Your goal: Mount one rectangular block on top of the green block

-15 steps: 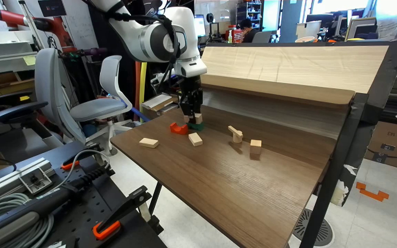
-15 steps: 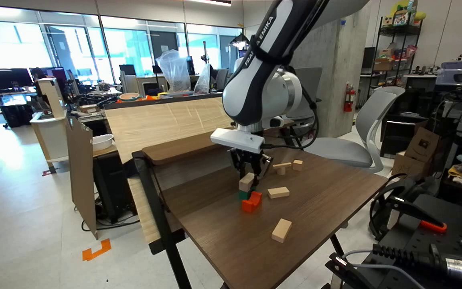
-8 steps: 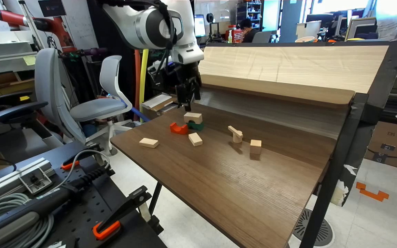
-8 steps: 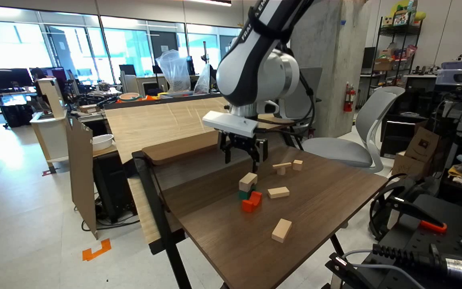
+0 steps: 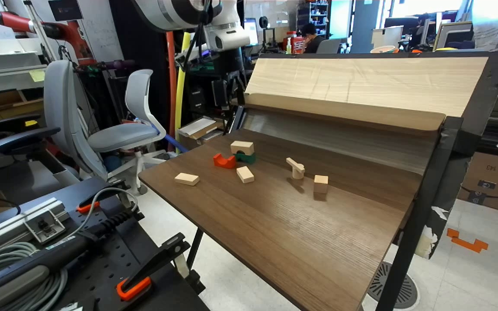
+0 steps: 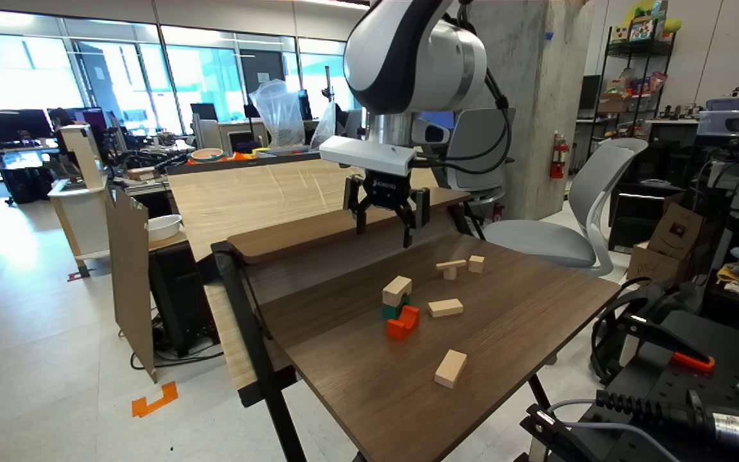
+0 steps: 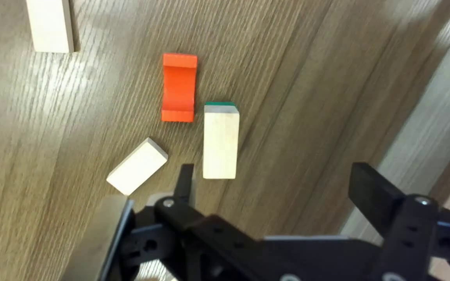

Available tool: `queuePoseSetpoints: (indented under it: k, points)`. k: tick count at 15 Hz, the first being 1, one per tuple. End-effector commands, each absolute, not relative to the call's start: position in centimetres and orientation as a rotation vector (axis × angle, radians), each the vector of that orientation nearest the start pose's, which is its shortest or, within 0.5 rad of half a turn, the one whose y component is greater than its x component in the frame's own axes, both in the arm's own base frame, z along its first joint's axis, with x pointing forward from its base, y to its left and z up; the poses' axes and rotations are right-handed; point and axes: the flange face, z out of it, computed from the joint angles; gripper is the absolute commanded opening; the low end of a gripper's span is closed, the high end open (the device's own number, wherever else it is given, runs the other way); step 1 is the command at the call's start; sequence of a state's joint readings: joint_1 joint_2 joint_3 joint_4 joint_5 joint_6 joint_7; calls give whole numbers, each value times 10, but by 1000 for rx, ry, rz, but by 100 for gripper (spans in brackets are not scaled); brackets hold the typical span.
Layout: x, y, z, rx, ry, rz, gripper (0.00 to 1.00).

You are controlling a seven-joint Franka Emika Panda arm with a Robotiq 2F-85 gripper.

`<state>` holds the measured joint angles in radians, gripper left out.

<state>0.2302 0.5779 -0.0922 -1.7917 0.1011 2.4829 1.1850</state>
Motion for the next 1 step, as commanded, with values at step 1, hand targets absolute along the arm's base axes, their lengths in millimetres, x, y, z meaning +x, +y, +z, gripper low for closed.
queuePoseSetpoints:
  k: [1]
  points:
    - [661,97,236,-2603,1605,-119,100]
